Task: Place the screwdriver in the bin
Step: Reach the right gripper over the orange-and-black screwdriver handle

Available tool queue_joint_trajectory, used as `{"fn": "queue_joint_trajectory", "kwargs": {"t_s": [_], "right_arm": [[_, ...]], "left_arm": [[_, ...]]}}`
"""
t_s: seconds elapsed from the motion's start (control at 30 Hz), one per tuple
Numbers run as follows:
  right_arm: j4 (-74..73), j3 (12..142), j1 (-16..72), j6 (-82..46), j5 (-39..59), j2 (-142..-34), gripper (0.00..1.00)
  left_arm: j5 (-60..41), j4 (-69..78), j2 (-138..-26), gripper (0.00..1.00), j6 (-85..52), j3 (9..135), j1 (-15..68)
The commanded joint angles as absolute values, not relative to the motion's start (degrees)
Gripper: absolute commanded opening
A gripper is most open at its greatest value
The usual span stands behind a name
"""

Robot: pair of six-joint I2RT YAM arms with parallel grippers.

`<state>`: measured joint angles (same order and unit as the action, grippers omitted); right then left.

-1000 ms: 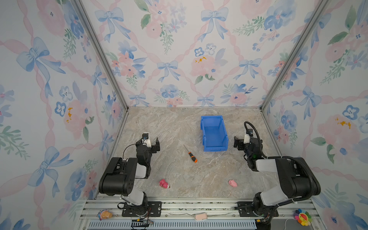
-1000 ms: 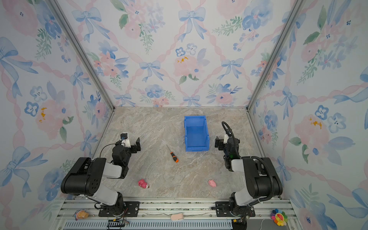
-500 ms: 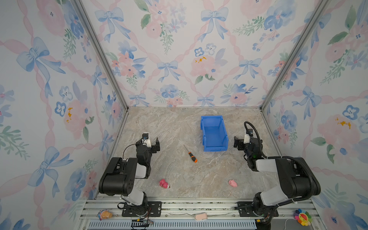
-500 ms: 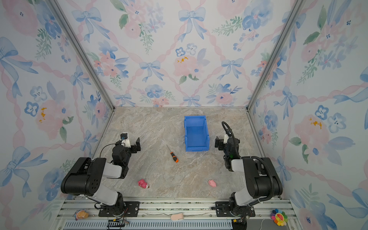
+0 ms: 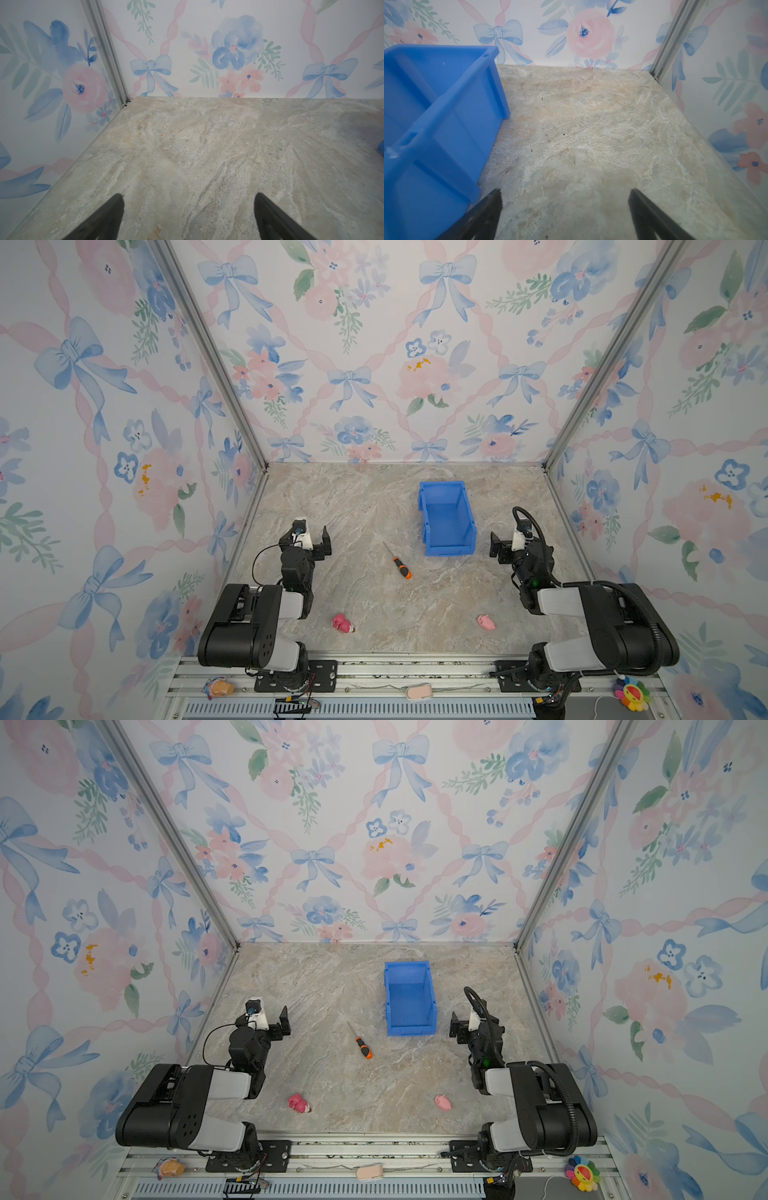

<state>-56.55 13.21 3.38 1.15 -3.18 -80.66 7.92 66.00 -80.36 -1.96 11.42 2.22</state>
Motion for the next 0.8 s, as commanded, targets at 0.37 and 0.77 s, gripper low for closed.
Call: {"fn": "queue_joint_trajectory", "kwargs": {"t_s": [0.37,0.77], "right_arm": [[-24.97,14.89,3.36,-1.58,-8.33,-57.44,0.97],[8.15,29.27,14.82,-7.89,-18.56,-47.46,0.97]], "left_arm": [[15.69,52.85,-69.38,0.98,-6.04,9.17,4.55],[16.46,21.37,-59.76,0.98,-9.55,19.37,5.3]]}}
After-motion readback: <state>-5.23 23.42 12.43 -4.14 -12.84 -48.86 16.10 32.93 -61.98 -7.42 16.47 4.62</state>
